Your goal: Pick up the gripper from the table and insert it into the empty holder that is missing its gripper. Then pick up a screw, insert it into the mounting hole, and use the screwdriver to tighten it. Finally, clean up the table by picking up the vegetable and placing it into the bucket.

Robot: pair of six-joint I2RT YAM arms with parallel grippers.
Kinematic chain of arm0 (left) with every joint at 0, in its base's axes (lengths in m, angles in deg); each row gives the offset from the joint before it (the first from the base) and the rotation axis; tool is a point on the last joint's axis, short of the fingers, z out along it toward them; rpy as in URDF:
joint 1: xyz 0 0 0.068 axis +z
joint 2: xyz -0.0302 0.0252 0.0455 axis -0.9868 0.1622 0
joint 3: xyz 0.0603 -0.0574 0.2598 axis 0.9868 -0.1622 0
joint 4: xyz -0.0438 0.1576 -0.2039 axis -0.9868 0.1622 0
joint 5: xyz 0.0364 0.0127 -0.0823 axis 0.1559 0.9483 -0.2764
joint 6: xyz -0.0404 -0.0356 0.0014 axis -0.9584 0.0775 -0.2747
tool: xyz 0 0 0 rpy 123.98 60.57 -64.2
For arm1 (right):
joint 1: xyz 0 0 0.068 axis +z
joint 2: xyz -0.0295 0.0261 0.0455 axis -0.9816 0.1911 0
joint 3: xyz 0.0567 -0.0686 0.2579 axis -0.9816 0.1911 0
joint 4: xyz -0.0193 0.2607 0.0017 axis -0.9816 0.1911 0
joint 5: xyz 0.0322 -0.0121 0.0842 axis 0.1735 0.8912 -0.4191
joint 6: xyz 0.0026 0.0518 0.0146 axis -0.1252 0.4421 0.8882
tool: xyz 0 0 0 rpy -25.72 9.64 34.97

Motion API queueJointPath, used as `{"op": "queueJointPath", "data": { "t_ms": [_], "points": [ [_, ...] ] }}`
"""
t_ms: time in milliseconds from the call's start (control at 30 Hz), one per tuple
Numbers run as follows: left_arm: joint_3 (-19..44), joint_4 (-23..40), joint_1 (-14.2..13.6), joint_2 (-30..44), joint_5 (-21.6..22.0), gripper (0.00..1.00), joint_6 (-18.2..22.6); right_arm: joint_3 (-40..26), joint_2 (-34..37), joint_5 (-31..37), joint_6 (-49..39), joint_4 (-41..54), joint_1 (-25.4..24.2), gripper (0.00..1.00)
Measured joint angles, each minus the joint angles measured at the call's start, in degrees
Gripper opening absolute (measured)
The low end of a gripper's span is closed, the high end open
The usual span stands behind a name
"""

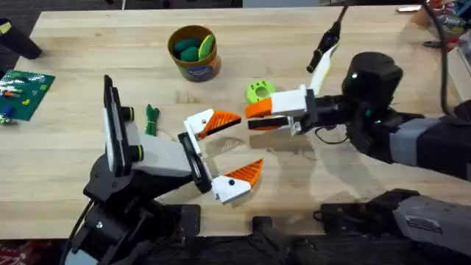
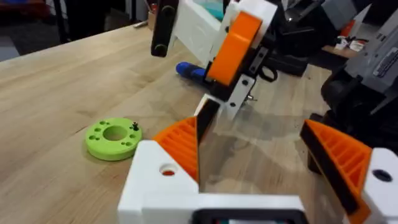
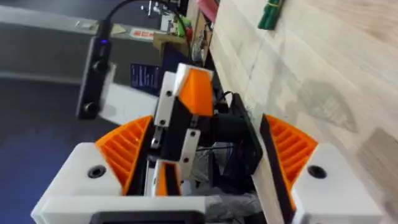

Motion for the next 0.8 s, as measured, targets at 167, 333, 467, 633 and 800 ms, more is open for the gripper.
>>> {"op": "queueJointPath", "data": {
  "t_ms": [167, 333, 467, 633, 800],
  "points": [
    [0.0, 0.0, 0.0, 0.0, 0.0, 0.984, 0.0, 0.1, 3.5, 1.7, 0.0, -1.7, 0.9, 0.993],
    [0.0, 0.0, 0.0, 0.0, 0.0, 0.984, 0.0, -0.8, 8.2, 2.2, 0.9, -6.4, 1.6, 0.993],
    [0.0, 0.0, 0.0, 0.0, 0.0, 0.984, 0.0, -5.1, 12.4, 1.8, 1.7, -6.7, 4.8, 0.975],
    [0.0, 0.0, 0.0, 0.0, 0.0, 0.984, 0.0, -9.7, 15.0, 0.0, 1.9, -7.2, 7.3, 0.876],
    [0.0, 0.0, 0.0, 0.0, 0.0, 0.984, 0.0, -9.8, 15.0, -0.7, 2.3, -7.0, 7.0, 0.811]
  ]
}}
